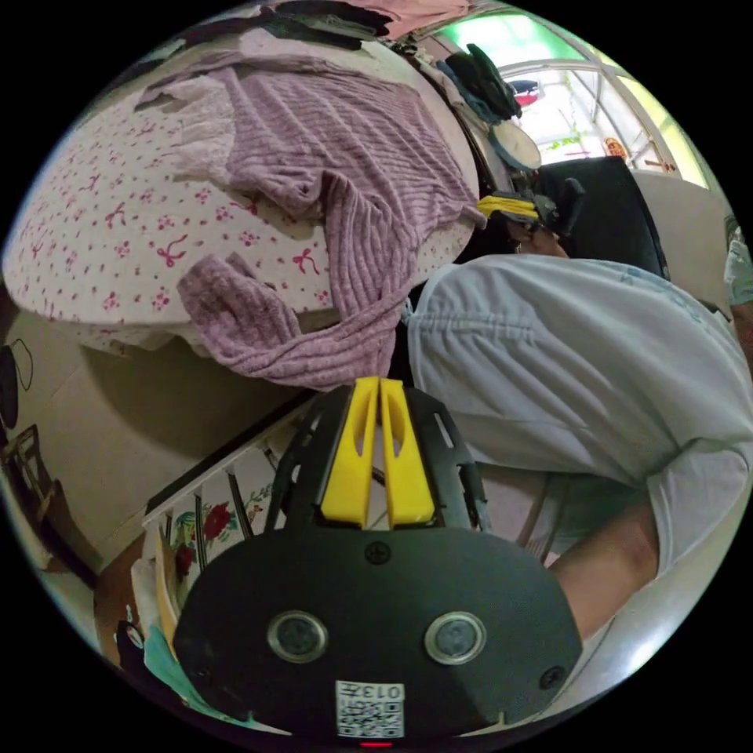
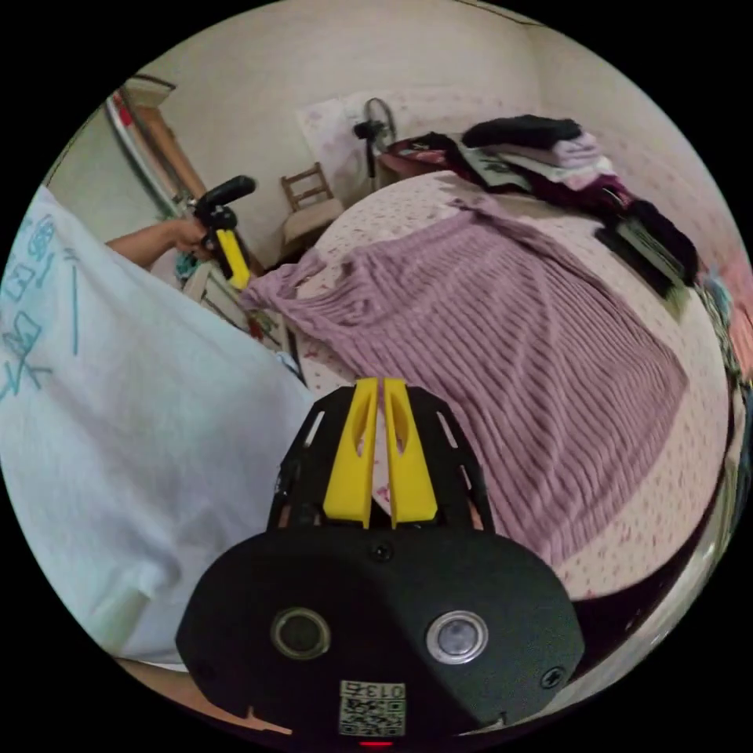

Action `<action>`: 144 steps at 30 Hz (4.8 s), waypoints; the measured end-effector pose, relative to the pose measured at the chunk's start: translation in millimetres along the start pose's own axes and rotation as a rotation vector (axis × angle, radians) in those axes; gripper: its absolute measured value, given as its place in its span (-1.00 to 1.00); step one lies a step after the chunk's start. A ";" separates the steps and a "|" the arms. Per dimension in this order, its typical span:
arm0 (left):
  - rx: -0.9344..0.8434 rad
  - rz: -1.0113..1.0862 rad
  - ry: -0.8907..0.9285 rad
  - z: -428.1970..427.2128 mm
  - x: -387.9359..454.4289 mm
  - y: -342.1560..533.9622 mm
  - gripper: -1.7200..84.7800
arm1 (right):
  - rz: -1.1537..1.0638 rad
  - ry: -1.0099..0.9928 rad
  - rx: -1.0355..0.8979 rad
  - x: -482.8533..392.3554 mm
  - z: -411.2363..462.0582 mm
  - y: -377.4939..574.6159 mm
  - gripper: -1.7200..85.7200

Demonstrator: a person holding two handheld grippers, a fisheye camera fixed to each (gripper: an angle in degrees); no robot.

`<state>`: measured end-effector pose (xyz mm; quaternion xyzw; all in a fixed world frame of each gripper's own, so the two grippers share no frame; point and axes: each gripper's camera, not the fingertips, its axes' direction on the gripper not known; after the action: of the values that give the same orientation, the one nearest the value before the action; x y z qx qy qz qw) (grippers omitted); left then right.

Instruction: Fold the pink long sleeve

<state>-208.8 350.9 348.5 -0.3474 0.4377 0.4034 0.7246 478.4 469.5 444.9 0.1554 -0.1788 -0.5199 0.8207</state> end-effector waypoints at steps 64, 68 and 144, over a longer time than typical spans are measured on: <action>0.641 -0.400 -0.153 -75.7 -78.9 13.4 -0.74 | 0.625 0.489 -0.150 47.0 -118.7 90.2 -0.94; 0.647 -0.526 -0.137 -64.3 -108.5 -38.1 -0.69 | 0.484 0.413 -0.150 35.0 -78.5 36.0 -0.94; 0.406 -0.132 -0.287 -14.9 -61.7 -218.1 -0.97 | 0.538 0.305 -0.101 252.5 13.5 -51.2 -0.96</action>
<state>-38.3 226.4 432.1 -0.1619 0.3785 0.3041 0.8591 531.2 218.0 467.6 0.1378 -0.0624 -0.2632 0.9528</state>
